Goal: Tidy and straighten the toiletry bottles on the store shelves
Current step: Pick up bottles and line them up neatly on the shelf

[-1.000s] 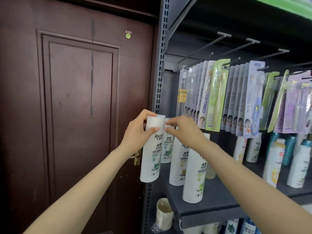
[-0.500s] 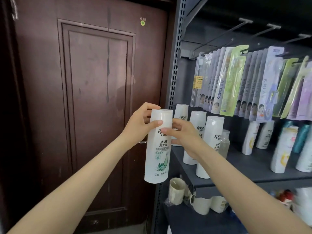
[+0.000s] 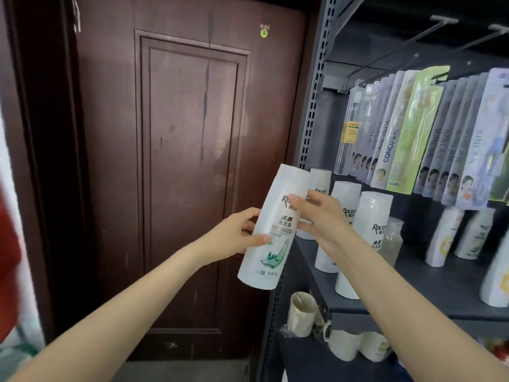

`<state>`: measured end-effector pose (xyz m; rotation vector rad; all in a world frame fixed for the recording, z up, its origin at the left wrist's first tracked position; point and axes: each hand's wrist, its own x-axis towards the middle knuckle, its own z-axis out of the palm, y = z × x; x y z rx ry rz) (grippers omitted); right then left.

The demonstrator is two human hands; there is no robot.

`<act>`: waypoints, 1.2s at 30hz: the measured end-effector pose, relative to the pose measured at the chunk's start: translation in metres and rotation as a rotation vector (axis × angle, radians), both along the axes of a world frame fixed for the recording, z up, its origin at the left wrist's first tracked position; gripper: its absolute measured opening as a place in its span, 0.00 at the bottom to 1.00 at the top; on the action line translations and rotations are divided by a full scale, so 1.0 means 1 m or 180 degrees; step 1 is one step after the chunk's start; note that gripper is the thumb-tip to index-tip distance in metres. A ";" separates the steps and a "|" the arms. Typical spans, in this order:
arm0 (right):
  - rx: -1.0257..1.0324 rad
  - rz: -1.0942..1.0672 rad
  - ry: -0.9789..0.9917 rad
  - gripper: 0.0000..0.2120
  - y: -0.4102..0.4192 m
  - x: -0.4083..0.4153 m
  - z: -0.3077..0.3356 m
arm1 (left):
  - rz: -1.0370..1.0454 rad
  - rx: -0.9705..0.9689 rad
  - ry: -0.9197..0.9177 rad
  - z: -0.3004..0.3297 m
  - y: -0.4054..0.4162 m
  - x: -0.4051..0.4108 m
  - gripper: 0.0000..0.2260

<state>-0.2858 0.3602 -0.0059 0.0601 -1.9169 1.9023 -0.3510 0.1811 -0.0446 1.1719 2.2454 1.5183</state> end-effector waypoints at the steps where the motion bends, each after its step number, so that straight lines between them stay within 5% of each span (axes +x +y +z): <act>1: -0.0059 -0.0010 -0.0006 0.11 0.001 -0.004 0.000 | -0.0094 -0.0090 -0.0075 -0.004 -0.003 -0.003 0.21; 4: -0.0104 -0.0070 -0.0019 0.11 -0.004 -0.020 -0.001 | -0.0128 -0.0041 -0.0090 -0.010 -0.009 -0.020 0.20; 12: 0.0460 -0.0684 -0.0230 0.16 -0.044 -0.082 0.016 | 0.0457 -0.0189 0.1401 0.003 -0.017 -0.093 0.22; 16: -0.0149 -0.1003 0.0022 0.16 -0.061 -0.110 0.017 | 0.0589 -0.0378 0.2190 0.019 -0.022 -0.129 0.25; 22: -0.0828 -0.0872 0.0461 0.11 -0.049 -0.111 0.010 | -0.0465 -0.0513 0.1577 0.035 -0.034 -0.168 0.37; 26: -0.0865 -0.0646 0.0493 0.21 -0.043 -0.107 0.005 | -0.0877 -0.0411 0.1291 0.030 -0.027 -0.169 0.39; 36: -0.0024 -0.0678 0.0375 0.18 -0.029 -0.081 0.013 | 0.0005 -0.0210 0.2325 0.022 -0.013 -0.171 0.40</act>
